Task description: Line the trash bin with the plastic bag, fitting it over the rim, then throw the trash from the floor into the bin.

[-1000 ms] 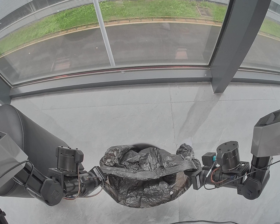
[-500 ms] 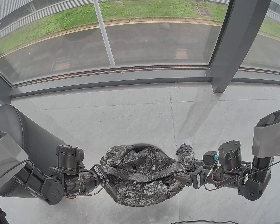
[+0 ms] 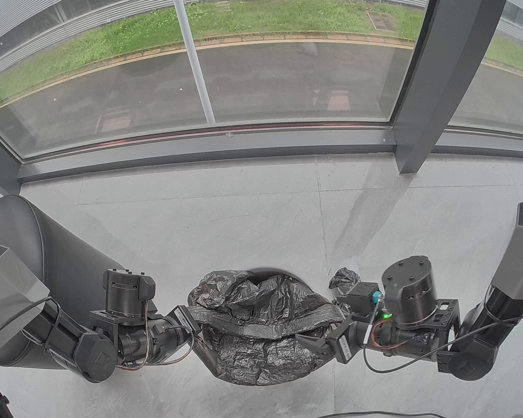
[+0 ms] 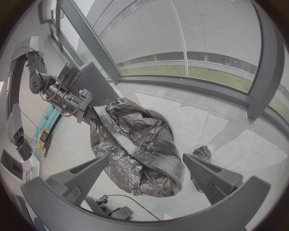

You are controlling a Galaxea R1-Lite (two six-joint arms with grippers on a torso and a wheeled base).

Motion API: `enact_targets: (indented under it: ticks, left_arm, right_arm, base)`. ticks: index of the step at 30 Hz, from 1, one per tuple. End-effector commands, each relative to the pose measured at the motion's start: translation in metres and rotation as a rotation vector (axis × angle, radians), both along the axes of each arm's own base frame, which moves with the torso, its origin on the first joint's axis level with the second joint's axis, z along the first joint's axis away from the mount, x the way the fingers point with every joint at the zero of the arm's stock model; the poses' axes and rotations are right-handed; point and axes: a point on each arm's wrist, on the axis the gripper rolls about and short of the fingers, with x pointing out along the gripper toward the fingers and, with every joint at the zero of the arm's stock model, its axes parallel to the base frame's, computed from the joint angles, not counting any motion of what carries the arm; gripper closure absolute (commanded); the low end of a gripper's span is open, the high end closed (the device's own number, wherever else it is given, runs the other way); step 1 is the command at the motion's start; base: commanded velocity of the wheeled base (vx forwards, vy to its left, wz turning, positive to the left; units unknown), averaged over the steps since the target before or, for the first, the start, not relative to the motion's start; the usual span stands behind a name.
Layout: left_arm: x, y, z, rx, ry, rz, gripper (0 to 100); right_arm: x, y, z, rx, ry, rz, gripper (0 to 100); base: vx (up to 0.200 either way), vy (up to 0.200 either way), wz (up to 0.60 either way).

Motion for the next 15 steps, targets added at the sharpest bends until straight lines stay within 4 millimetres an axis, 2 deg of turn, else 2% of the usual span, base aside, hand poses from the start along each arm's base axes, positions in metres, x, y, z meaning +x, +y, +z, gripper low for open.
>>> enact_targets:
  ticks: [1, 5, 9, 15]
  left_arm:
    - [-0.003, -0.001, 0.003, -0.003, -0.007, -0.006, 100]
    - [-0.004, -0.002, 0.006, -0.006, -0.015, -0.011, 100]
    - [-0.004, -0.002, 0.007, -0.006, -0.017, -0.010, 100]
    - [-0.005, -0.002, 0.009, -0.009, -0.019, -0.008, 100]
  right_arm:
    - [0.004, 0.050, 0.017, -0.065, -0.066, 0.042, 0]
    - [0.011, 0.071, 0.014, -0.116, -0.086, 0.054, 0]
    - [0.020, 0.098, 0.003, -0.169, -0.102, 0.043, 0]
    - [0.022, 0.119, -0.015, -0.202, -0.097, 0.054, 0]
  base:
    - [0.000, 0.000, 0.00]
    - [0.000, 0.000, 0.00]
    - [0.000, 0.000, 0.00]
    - [0.000, 0.000, 0.00]
